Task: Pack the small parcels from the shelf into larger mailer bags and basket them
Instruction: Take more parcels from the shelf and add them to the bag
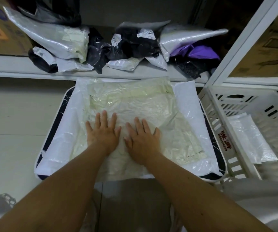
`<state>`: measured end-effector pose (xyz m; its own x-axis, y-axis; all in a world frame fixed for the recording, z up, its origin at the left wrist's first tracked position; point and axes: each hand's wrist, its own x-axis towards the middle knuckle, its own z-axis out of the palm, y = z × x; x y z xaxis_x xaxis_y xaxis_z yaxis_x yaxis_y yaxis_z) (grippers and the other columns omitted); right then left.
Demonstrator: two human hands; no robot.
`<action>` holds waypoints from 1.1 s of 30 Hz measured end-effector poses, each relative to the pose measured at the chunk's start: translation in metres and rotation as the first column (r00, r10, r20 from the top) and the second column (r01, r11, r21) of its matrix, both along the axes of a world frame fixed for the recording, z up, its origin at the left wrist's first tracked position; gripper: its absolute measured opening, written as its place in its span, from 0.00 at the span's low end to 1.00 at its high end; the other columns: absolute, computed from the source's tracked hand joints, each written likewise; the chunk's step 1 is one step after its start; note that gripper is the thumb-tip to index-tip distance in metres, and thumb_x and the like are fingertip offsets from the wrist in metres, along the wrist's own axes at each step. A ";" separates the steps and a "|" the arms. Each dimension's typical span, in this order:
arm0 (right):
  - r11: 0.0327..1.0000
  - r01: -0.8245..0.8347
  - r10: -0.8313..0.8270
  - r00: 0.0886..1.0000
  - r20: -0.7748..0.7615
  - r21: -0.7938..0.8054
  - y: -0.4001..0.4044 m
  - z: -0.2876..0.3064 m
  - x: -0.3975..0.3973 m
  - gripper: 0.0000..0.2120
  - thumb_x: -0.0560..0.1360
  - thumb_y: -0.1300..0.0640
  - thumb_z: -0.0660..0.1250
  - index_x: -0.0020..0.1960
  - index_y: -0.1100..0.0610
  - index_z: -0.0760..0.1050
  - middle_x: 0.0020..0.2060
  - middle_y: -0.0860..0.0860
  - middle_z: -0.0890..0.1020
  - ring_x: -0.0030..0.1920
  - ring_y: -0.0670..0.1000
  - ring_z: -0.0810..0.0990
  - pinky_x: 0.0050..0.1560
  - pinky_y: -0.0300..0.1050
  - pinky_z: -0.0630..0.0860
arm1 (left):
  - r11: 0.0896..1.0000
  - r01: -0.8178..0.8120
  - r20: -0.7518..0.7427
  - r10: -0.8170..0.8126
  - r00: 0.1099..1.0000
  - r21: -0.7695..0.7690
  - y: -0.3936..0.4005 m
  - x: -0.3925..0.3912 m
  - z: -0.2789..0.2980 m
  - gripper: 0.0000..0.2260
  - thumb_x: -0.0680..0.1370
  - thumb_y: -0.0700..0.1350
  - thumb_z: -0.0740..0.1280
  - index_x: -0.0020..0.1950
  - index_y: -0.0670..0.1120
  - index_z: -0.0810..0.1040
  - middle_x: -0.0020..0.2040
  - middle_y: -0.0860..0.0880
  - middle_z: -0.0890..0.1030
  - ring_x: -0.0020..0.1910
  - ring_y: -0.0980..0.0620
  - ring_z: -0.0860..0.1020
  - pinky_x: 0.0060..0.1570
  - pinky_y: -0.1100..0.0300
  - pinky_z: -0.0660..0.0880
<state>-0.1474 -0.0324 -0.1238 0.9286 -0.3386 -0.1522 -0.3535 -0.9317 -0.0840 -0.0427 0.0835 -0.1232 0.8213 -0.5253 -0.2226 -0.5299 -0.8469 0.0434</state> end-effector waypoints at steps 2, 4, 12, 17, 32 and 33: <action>0.990 0.136 -0.134 0.988 0.071 -0.025 -0.013 0.005 0.002 0.27 0.81 0.40 0.43 0.78 0.47 0.51 0.78 0.54 0.52 0.77 0.56 0.51 0.69 0.62 0.54 | 1.000 -0.016 0.078 0.016 0.997 0.002 -0.007 -0.003 0.006 0.27 0.81 0.59 0.38 0.79 0.50 0.45 0.79 0.42 0.46 0.78 0.41 0.46 0.72 0.36 0.44; 0.951 0.303 -0.298 0.951 0.079 -0.064 -0.035 0.009 0.001 0.28 0.81 0.40 0.42 0.78 0.49 0.53 0.78 0.56 0.55 0.76 0.58 0.51 0.70 0.63 0.53 | 0.997 -0.080 0.140 0.082 0.987 -0.022 -0.017 -0.008 0.016 0.26 0.81 0.56 0.43 0.75 0.46 0.58 0.76 0.39 0.58 0.76 0.39 0.52 0.72 0.36 0.48; 0.859 0.510 -0.511 0.860 0.003 0.045 -0.092 0.014 -0.018 0.30 0.81 0.40 0.41 0.79 0.52 0.48 0.78 0.59 0.51 0.74 0.62 0.58 0.67 0.61 0.60 | 0.936 0.326 0.111 -0.313 0.943 -0.129 -0.103 -0.026 0.022 0.26 0.81 0.47 0.49 0.79 0.52 0.46 0.79 0.48 0.42 0.78 0.45 0.40 0.74 0.42 0.44; 0.860 0.501 -0.508 0.858 -0.074 -0.099 -0.103 0.008 -0.031 0.29 0.80 0.39 0.38 0.78 0.49 0.51 0.77 0.55 0.58 0.72 0.58 0.60 0.64 0.63 0.59 | 0.976 0.218 -0.068 -0.215 0.974 0.031 -0.122 -0.036 0.006 0.26 0.80 0.64 0.41 0.77 0.61 0.42 0.78 0.53 0.37 0.76 0.40 0.34 0.66 0.28 0.38; 0.968 0.248 -0.247 0.968 -0.034 0.047 -0.112 0.013 -0.014 0.30 0.81 0.40 0.39 0.80 0.50 0.40 0.79 0.51 0.41 0.78 0.53 0.39 0.74 0.63 0.42 | 0.975 0.220 0.031 -0.219 0.975 -0.026 -0.104 -0.041 0.003 0.27 0.80 0.63 0.40 0.78 0.59 0.40 0.79 0.48 0.37 0.77 0.42 0.37 0.70 0.33 0.40; 0.966 0.243 -0.237 0.969 -0.077 0.084 -0.115 0.010 -0.013 0.30 0.81 0.39 0.39 0.79 0.49 0.39 0.79 0.50 0.41 0.78 0.52 0.39 0.74 0.63 0.41 | 0.970 0.240 0.041 -0.238 0.970 -0.030 -0.098 -0.041 0.001 0.26 0.80 0.63 0.40 0.77 0.60 0.40 0.79 0.48 0.37 0.77 0.43 0.37 0.71 0.34 0.40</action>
